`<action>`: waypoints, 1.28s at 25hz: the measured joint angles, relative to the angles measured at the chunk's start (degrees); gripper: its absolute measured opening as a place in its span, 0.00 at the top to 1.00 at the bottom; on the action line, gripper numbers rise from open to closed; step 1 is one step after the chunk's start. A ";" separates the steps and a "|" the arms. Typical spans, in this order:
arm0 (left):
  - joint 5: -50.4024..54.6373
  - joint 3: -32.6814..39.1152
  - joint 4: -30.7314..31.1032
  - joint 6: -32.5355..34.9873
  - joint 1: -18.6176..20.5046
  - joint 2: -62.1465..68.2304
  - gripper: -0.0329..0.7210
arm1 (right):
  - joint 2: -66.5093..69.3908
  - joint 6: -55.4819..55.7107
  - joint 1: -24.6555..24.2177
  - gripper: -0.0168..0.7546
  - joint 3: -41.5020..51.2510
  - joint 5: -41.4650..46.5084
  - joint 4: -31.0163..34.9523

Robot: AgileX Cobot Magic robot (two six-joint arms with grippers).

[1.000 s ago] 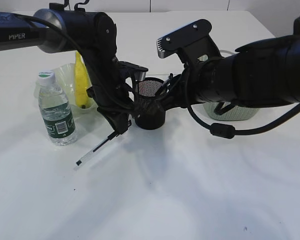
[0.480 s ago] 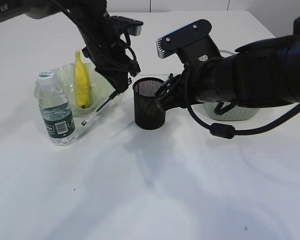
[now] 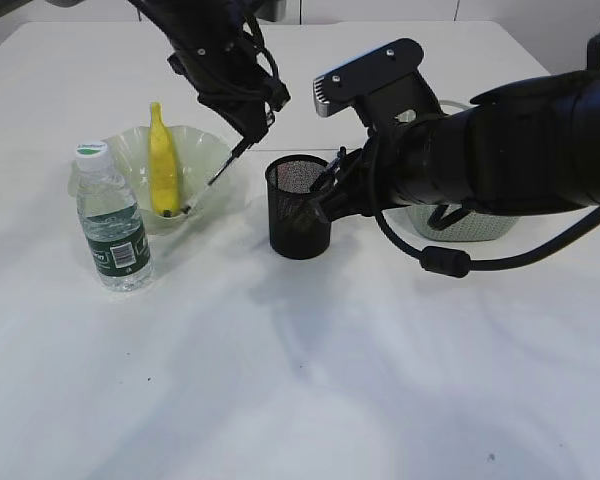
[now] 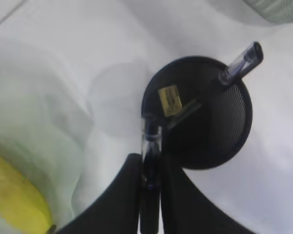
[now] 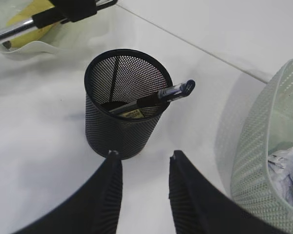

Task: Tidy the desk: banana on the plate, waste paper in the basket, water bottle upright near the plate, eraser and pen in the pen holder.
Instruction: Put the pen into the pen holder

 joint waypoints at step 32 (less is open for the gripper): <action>-31.45 0.00 -15.13 1.16 0.00 0.83 0.90 | 0.00 -0.20 0.00 0.66 0.00 -1.37 -0.85</action>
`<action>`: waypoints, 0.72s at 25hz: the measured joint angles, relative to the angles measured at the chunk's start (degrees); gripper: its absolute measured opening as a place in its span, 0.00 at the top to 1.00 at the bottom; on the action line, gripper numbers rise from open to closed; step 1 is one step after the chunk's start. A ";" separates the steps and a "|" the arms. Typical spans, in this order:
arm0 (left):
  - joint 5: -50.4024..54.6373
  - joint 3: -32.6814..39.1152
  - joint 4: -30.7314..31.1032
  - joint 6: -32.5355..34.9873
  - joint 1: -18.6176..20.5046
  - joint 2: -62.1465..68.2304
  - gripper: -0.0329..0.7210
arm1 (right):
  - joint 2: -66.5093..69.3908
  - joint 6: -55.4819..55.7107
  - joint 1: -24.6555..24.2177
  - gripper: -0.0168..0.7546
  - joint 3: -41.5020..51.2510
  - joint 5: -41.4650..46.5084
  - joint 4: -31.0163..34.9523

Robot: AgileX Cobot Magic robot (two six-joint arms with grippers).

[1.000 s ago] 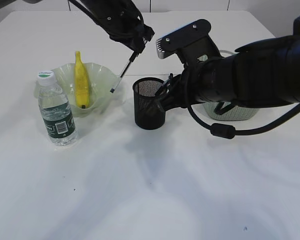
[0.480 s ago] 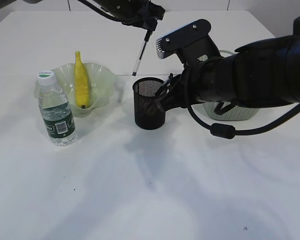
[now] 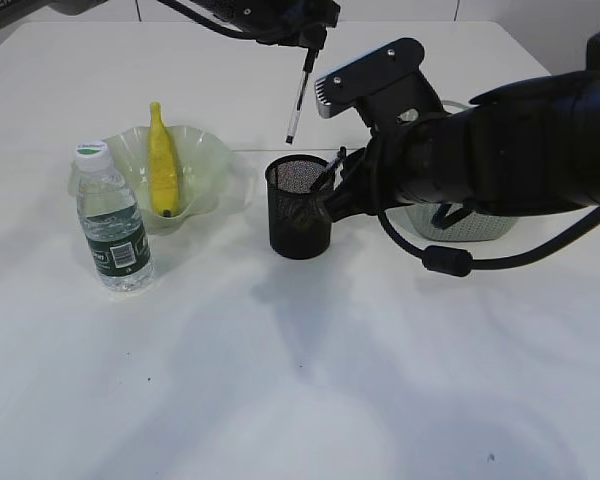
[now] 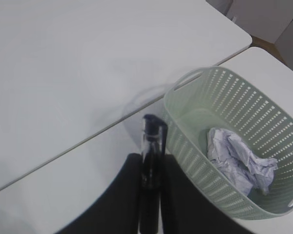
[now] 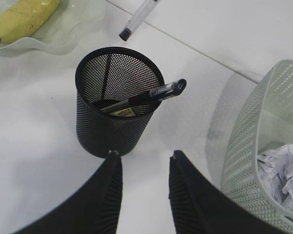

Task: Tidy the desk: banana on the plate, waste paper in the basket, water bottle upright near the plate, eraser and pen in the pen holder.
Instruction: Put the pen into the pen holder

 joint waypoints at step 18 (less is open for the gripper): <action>2.51 0.00 -0.90 0.33 0.00 2.20 0.90 | 0.00 -0.12 0.00 0.66 0.00 -0.41 -0.84</action>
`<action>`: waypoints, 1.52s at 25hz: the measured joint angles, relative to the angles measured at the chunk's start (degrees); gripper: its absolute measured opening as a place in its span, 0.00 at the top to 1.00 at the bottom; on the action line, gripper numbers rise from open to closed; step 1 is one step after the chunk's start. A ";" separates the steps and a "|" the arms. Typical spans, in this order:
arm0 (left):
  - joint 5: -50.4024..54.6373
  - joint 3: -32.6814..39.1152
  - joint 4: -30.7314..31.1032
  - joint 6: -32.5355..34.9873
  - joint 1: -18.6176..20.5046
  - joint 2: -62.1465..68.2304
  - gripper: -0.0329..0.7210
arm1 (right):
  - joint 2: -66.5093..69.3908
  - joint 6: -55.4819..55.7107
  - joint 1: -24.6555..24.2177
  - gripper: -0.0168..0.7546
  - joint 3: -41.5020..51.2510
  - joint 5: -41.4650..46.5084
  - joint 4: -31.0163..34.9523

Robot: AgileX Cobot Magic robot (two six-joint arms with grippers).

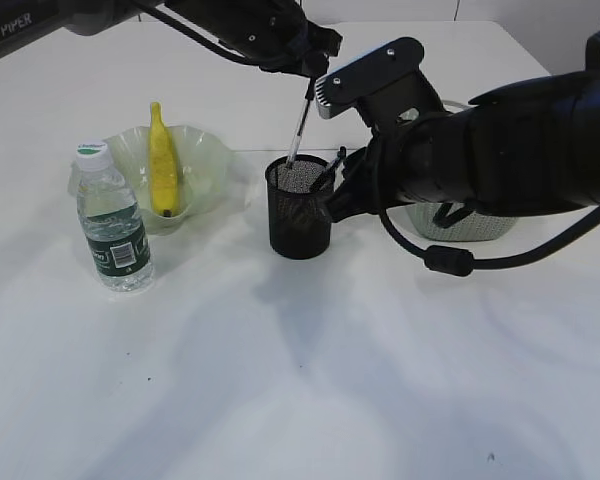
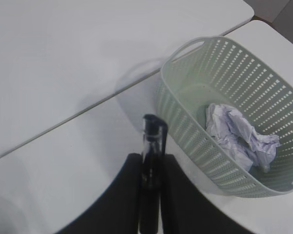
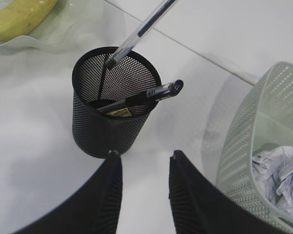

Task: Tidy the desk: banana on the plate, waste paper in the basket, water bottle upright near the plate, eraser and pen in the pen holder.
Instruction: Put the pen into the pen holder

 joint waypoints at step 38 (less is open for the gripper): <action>1.69 0.00 -1.38 3.67 -0.54 0.95 0.89 | 0.00 -0.11 0.00 0.66 0.00 -0.50 -1.42</action>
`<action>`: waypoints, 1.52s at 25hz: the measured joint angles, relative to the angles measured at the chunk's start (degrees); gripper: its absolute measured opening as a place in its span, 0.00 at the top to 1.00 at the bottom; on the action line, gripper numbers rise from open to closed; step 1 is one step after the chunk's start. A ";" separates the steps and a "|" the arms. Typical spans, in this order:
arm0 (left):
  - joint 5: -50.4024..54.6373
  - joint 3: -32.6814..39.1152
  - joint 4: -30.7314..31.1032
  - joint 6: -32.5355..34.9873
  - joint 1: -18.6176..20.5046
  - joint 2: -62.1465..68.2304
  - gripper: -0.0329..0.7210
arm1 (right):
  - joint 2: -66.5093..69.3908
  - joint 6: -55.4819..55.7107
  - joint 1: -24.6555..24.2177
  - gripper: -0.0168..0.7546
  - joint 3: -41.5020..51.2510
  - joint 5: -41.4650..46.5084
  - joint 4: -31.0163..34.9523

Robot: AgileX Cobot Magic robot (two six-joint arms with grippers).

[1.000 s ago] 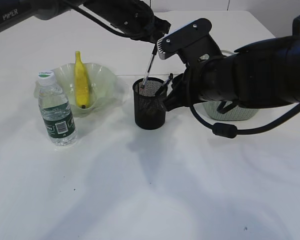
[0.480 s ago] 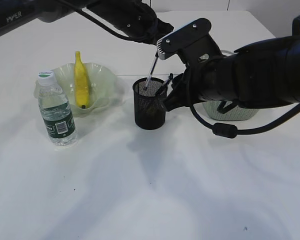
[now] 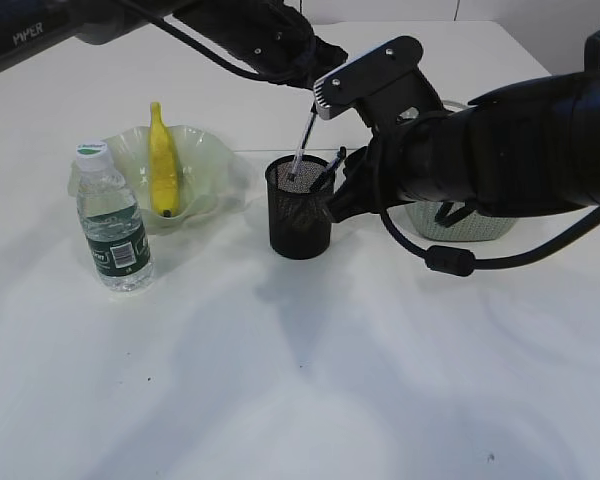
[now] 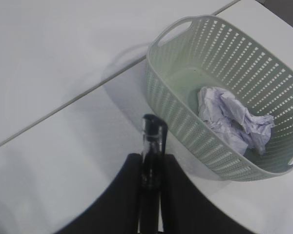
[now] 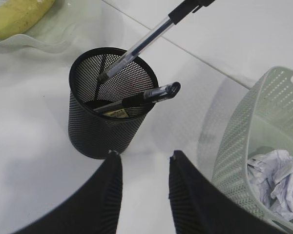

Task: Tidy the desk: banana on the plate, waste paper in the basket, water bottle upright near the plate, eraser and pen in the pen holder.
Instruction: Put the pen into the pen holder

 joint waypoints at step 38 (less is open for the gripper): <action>0.04 0.00 -0.25 0.00 0.00 0.00 0.79 | 0.00 0.00 0.00 0.66 -1.65 -1.79 -0.37</action>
